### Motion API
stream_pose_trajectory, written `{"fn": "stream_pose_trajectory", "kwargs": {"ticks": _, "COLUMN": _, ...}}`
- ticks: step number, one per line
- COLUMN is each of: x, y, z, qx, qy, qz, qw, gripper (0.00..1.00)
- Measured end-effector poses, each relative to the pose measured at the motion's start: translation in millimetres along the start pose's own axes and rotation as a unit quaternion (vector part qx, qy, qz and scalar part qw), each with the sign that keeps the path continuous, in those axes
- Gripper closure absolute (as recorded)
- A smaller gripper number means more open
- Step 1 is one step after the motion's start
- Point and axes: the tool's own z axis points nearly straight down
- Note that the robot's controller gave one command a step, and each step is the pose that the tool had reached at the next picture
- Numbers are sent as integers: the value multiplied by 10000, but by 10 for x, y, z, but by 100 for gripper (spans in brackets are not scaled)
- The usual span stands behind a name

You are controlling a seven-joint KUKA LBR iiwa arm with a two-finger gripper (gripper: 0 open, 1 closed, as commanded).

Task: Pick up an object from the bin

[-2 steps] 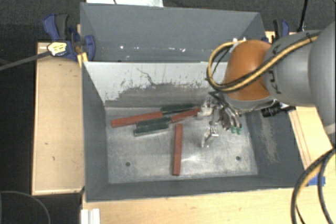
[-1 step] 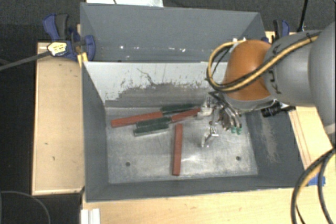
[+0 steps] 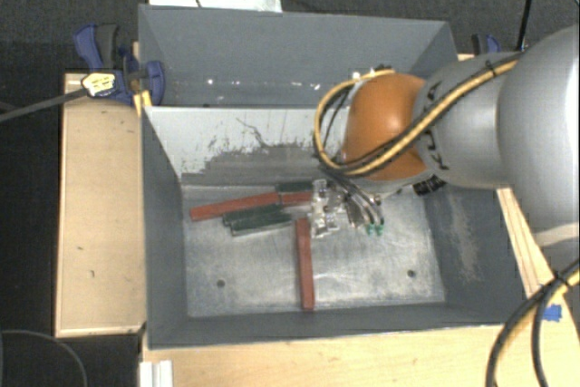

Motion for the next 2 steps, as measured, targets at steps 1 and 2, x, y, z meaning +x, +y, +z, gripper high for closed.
{"fn": "stream_pose_trajectory", "kwargs": {"ticks": 1, "x": 36, "y": 7, "z": 21, "qx": -3, "qy": 70, "qz": -14, "qw": 10000, "gripper": 0}}
{"fn": "stream_pose_trajectory", "kwargs": {"ticks": 2, "x": 34, "y": 7, "z": 20, "qx": -3, "qy": 67, "qz": -14, "qw": 10000, "gripper": 0}}
